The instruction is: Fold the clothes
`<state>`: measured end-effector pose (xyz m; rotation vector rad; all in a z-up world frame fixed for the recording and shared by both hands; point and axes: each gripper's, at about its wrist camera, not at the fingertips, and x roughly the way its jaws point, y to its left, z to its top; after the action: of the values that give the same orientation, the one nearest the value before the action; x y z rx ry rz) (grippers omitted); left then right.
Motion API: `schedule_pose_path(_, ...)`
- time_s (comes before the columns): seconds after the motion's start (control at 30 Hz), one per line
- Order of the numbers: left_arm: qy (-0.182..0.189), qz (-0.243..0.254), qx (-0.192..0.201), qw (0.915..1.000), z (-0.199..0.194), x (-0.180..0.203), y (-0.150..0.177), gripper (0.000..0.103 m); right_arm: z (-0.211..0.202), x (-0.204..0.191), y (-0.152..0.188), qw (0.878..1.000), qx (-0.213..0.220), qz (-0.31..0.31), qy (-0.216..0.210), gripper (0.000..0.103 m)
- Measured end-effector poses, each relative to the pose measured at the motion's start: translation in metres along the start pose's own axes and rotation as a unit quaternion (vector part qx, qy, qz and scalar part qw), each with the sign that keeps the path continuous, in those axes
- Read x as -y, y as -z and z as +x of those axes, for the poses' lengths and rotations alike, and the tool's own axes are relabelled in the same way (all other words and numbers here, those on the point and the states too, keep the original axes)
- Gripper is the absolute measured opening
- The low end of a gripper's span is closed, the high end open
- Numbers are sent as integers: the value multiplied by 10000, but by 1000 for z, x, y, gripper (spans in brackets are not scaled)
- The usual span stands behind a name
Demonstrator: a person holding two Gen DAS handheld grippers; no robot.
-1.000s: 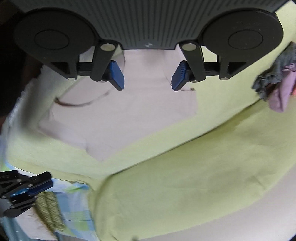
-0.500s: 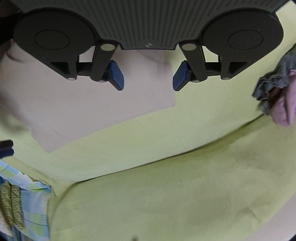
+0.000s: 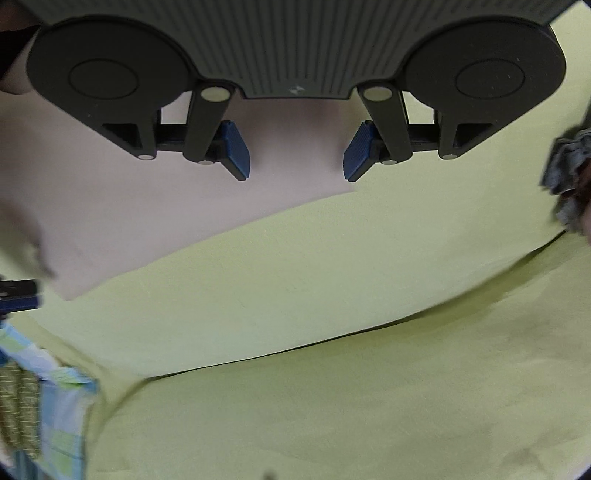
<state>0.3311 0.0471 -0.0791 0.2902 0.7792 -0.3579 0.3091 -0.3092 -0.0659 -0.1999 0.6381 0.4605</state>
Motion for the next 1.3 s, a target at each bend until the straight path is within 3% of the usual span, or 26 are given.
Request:
schedule_pose_path(0.17, 330, 92, 190, 9992, -3, 36, 7, 62, 11, 5, 1, 9997, -102, 224, -7, 14)
schedule_pose_path(0.4, 460, 80, 301, 9985, 25, 59, -7, 62, 39, 12, -3, 9983, -264, 527, -25, 14)
schedule_pose_path(0.47, 445, 29, 315, 9985, 35, 58, -13, 62, 44, 16, -4, 9976, -265, 632, -126, 12)
schedule_pose_path(0.53, 446, -67, 282, 9986, 47, 55, -18, 62, 51, 19, -6, 9970, -238, 713, -179, 2)
schedule_pose_path(0.73, 131, -362, 319, 9987, 68, 47, -20, 62, 57, 17, -11, 9976, 18, 698, 14, 1)
schedule_pose_path(0.83, 39, -420, 317, 9986, 70, 47, -17, 62, 67, 14, -7, 9975, -121, 671, 162, 1)
schedule_pose_path(0.87, 11, -399, 330, 9987, 65, 47, -15, 62, 67, 13, -6, 9976, -170, 651, 141, 3)
schedule_pose_path(0.97, -76, -306, 400, 9987, 49, 49, -8, 62, 47, 8, -2, 9975, -141, 615, 325, 34)
schedule_pose_path(1.03, -121, -276, 434, 9986, 39, 48, -4, 63, 23, 2, 2, 9969, 1, 533, 584, 34)
schedule_pose_path(1.07, -119, -316, 439, 9985, 32, 47, -1, 63, 7, -4, 5, 9977, 25, 441, 509, 33)
schedule_pose_path(1.17, -67, -464, 454, 9979, 7, 44, 12, 64, -28, -42, 23, 9992, -345, -68, -173, 1)
schedule_pose_path(1.23, 23, -533, 488, 9974, -7, 46, 22, 66, -47, -70, 39, 9949, -699, -398, -606, 0)
schedule_pose_path(1.3, 79, -538, 461, 9975, -14, 51, 31, 68, -49, -90, 61, 9913, -1071, -541, -550, 0)
